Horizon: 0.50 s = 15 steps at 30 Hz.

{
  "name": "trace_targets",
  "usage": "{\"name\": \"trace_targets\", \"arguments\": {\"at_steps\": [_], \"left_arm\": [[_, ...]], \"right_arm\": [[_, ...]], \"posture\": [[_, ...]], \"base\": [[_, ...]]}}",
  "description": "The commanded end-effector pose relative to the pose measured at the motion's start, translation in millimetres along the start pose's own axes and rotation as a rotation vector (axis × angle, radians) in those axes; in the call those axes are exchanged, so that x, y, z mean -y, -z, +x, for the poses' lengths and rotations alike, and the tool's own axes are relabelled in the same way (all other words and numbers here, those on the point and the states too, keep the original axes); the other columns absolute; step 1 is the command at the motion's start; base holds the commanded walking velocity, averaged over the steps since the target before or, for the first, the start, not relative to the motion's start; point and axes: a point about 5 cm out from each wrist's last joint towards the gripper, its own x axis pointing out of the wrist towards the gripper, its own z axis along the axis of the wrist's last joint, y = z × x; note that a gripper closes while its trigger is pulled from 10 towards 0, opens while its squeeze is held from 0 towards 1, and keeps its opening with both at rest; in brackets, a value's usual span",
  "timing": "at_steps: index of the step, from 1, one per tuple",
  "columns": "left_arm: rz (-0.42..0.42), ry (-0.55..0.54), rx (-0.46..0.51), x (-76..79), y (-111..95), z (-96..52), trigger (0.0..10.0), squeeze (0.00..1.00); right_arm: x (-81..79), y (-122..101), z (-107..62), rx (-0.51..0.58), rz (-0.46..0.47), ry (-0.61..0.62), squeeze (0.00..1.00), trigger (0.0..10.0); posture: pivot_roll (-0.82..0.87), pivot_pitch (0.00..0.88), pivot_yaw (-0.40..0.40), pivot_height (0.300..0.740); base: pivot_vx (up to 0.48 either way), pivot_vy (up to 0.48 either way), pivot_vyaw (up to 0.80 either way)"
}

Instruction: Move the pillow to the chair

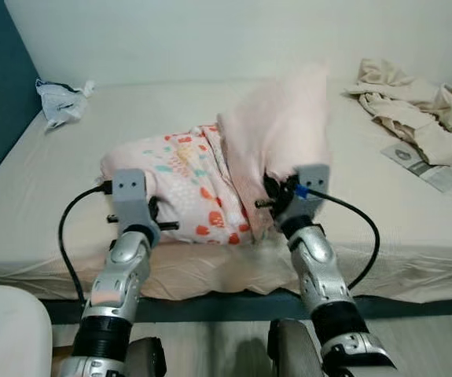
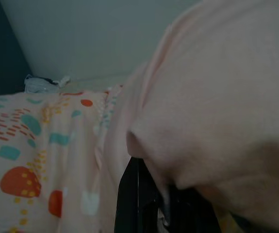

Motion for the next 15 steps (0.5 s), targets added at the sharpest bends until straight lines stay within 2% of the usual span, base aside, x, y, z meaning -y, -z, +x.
{"name": "trace_targets", "arguments": {"at_steps": [1, 3, 10, 15], "left_arm": [[0.008, -0.008, 0.031, -0.6, -5, -2.3, 10.0, 0.0], [0.003, -0.008, 0.031, -0.2, -5, -2.3, 10.0, 0.0], [-0.002, 0.071, 0.058, 12.5, -10, -5.5, 10.0, 0.0], [0.072, 0.099, 0.086, 15.5, -11, -6.6, 10.0, 0.0]], "right_arm": [[-14.2, 1, -0.2, -0.008, 0.006, -0.058, 0.0, 9.6], [-15.5, 2, -0.1, -0.01, 0.005, -0.061, 0.0, 10.0], [-17.4, 0, 4.8, -0.013, -0.044, -0.04, 0.0, 10.0], [-17.6, -2, 4.7, -0.012, -0.057, -0.046, 0.0, 10.0]], "posture": [[-0.01, 0.045, 0.013, 0.582], [-0.01, 0.044, 0.012, 0.582], [0.0, 0.033, 0.009, 0.582], [0.0, 0.028, 0.008, 0.582]], "base": [[0.0, 0.0, 0.0], [0.0, 0.0, 0.0], [0.0, 0.0, 0.0], [0.0, 0.0, 0.0]]}}
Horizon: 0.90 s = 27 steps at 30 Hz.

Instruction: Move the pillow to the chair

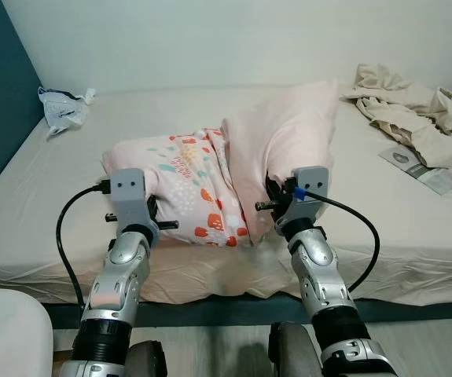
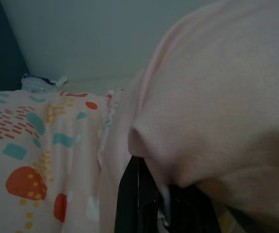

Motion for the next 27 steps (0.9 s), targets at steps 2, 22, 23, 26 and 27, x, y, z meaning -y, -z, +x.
{"name": "trace_targets", "arguments": {"at_steps": [2, 22, 23, 26, 27], "left_arm": [[0.047, 0.023, 0.078, 5.9, -8.4, -2.9, 10.0, 0.0], [-0.093, 0.033, 0.079, 7.1, -13.2, -8.1, 10.0, 0.0], [-0.093, 0.033, 0.079, 7.1, -13.2, -8.1, 10.0, 0.0], [-0.108, 0.026, 0.079, 5.2, -13.3, -8.2, 10.0, 0.0], [-0.115, 0.032, 0.078, 4.9, -13.2, -8.5, 10.0, 0.0]], "right_arm": [[-13.5, -1.0, 0.3, -0.006, 0.003, -0.061, 0.0, 10.0], [-19.8, -2.9, -2.1, -0.022, 0.006, -0.077, 0.0, 10.0], [-19.8, -2.9, -2.1, -0.022, 0.006, -0.077, 0.0, 10.0], [-19.5, -3.1, -2.3, -0.023, 0.004, -0.078, 0.0, 10.0], [-19.6, -3.3, -2.3, -0.024, 0.004, -0.079, 0.0, 10.0]], "posture": [[0.0, 0.026, 0.01, 0.582], [0.01, 0.03, -0.004, 0.662], [0.01, 0.03, -0.004, 0.662], [0.01, 0.033, -0.005, 0.677], [0.0, 0.037, -0.007, 0.682]], "base": [[0.0, 0.0, 0.0], [0.0, 0.0, 0.0], [0.0, 0.0, 0.0], [0.0, 0.0, 0.0], [0.0, 0.0, 0.0]]}}
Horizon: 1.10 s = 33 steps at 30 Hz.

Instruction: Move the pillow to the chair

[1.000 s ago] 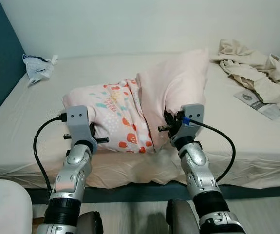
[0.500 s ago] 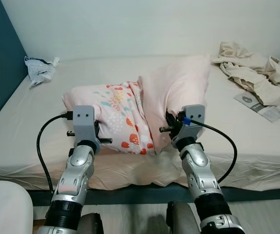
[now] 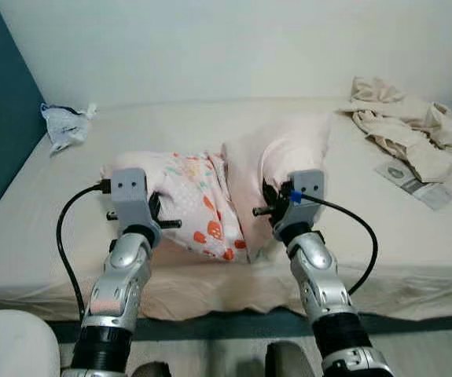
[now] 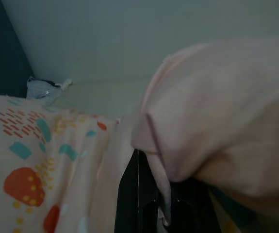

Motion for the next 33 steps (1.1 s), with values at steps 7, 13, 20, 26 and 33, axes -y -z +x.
{"name": "trace_targets", "arguments": {"at_steps": [7, 13, 20, 26, 33], "left_arm": [[0.0, 0.036, 0.053, 4.3, -8, -5.4, 10.0, 0.0], [0.023, 0.027, 0.086, 4.0, -12, -5.8, 10.0, 0.0], [0.029, 0.025, 0.09, 4.4, -13, -7.0, 10.0, 0.0], [0.031, 0.023, 0.086, 3.5, -12, -7.7, 10.0, 0.0], [0.099, 0.006, 0.023, -3.5, 3, -11.4, 10.0, 0.0]], "right_arm": [[-12.6, -9, 4.1, 0.026, -0.024, -0.069, 0.0, 10.0], [-13.8, -10, 5.5, 0.024, -0.026, -0.075, 0.0, 10.0], [-14.5, -10, 5.2, 0.018, -0.027, -0.08, 0.0, 10.0], [-14.4, -8, 4.8, 0.009, -0.037, -0.077, 0.0, 10.0], [-18.3, 9, -0.7, -0.073, -0.081, -0.099, 0.0, 10.0]], "posture": [[0.01, 0.043, -0.019, 0.717], [0.01, 0.048, -0.026, 0.737], [0.02, 0.052, -0.027, 0.74], [0.01, 0.053, -0.025, 0.74], [0.01, 0.057, -0.024, 0.74]], "base": [[0.0, 0.0, 0.0], [0.0, 0.0, 0.0], [0.0, 0.0, 0.0], [0.0, 0.0, 0.0], [0.0, 0.0, 0.0]]}}
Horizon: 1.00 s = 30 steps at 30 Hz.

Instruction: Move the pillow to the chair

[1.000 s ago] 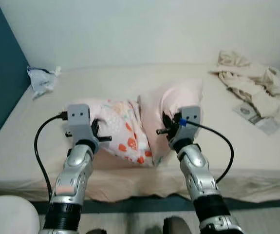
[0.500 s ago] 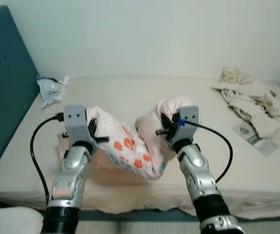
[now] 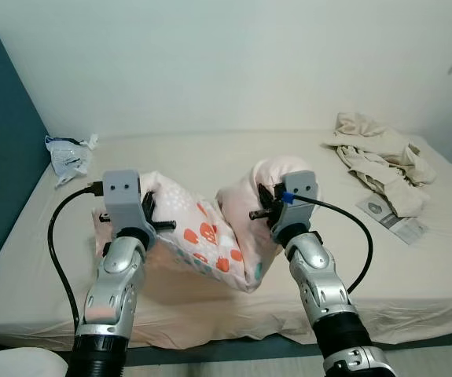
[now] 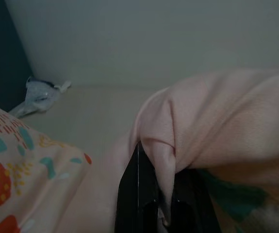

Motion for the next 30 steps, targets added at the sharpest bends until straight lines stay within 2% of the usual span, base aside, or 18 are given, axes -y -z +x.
{"name": "trace_targets", "arguments": {"at_steps": [1, 18, 25, 30], "left_arm": [[0.029, 0.016, 0.012, 2.9, -1.8, -1.0, 10.0, 0.0], [0.041, 0.011, 0.0, 3.3, 0.1, -2.3, 10.0, 0.0], [0.094, -0.041, -0.022, -1.1, 1.7, -1.4, 10.0, 0.0], [0.113, -0.039, -0.029, -0.4, 2.9, -1.4, 10.0, 0.0]], "right_arm": [[-15.9, -1.6, 2.2, 0.006, -0.016, -0.08, 0.0, 10.0], [-17.5, 3.5, 1.0, -0.018, -0.014, -0.077, 0.0, 10.0], [-17.9, 4.7, -0.4, -0.023, -0.014, -0.075, 0.0, 10.0], [-18.7, 4.6, -0.7, -0.023, -0.021, -0.077, 0.0, 10.0]], "posture": [[0.01, 0.057, -0.024, 0.74], [0.02, 0.062, -0.024, 0.74], [0.02, 0.063, -0.021, 0.74], [0.02, 0.066, -0.021, 0.74]], "base": [[0.0, 0.0, 0.0], [0.0, 0.0, 0.0], [0.0, 0.0, 0.0], [0.0, -0.48, 0.0]]}}
